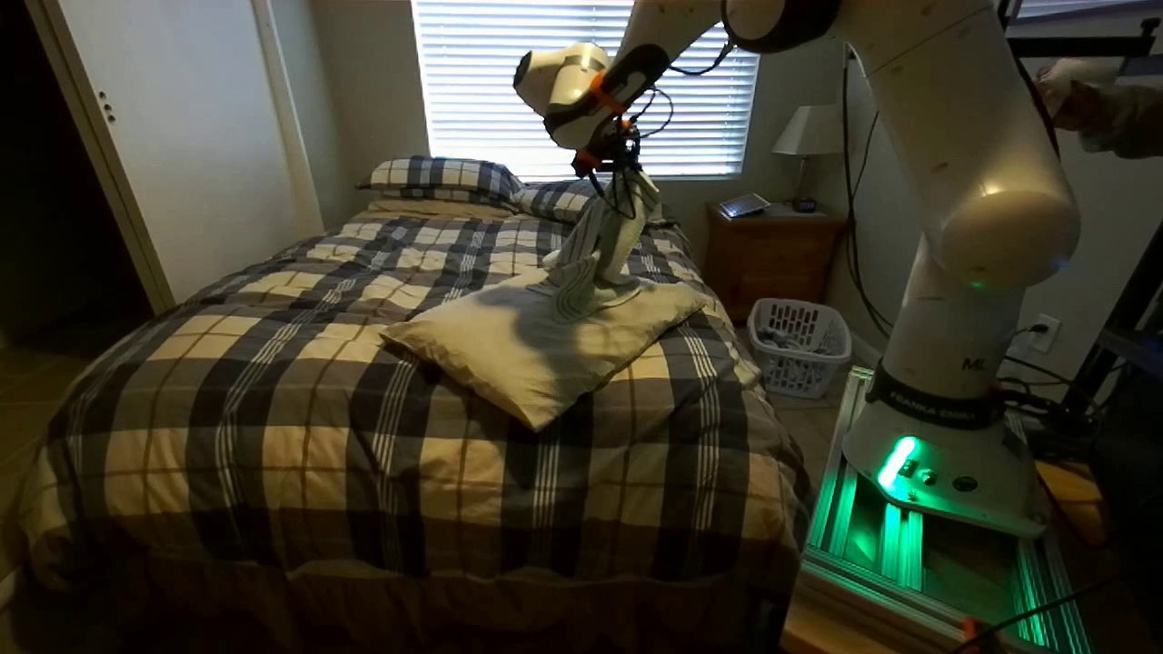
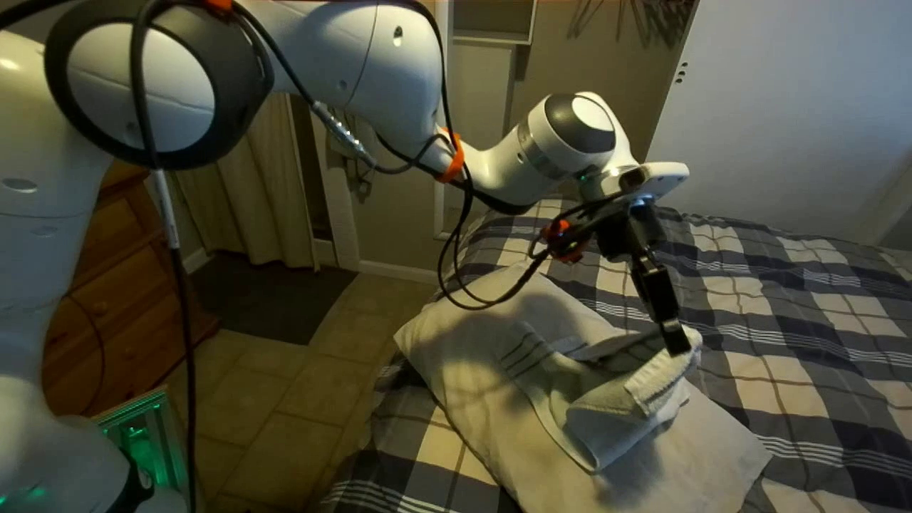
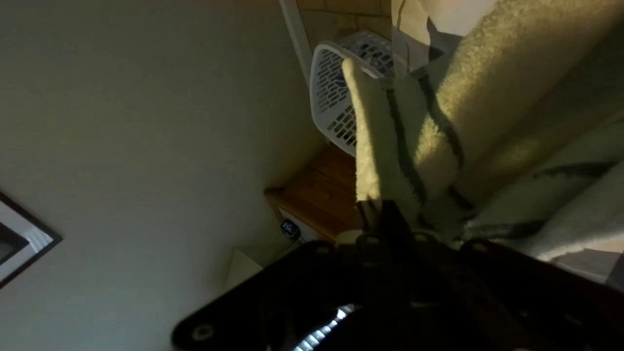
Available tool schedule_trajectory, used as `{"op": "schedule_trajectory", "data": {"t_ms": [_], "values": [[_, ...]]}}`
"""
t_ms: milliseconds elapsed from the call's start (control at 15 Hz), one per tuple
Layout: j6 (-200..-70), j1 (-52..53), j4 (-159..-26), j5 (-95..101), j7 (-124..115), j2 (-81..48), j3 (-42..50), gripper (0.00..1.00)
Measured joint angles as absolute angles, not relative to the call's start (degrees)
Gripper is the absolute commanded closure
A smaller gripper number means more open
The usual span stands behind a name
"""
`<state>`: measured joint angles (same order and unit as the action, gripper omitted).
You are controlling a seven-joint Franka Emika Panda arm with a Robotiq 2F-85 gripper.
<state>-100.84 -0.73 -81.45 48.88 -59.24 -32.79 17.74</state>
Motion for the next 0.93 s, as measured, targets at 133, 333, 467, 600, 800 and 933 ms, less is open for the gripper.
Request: {"op": "schedule_trajectory", "data": {"t_ms": [133,333,467,600,800,933], "values": [[-102.2,-3.3,-81.7,49.6,-61.0,-32.9,18.0,0.96],[-103.2,-6.4,-81.6,49.7,-63.0,-33.6,18.3,0.7],[-103.6,-8.1,-81.3,49.7,-64.1,-34.5,18.4,0.64],[-103.8,-9.2,-80.4,49.7,-65.1,-35.6,18.4,0.5],[-104.2,-8.4,-79.1,49.7,-65.9,-36.6,16.8,0.3],[-104.2,-6.5,-78.6,49.3,-66.3,-36.7,14.6,0.16]]}}
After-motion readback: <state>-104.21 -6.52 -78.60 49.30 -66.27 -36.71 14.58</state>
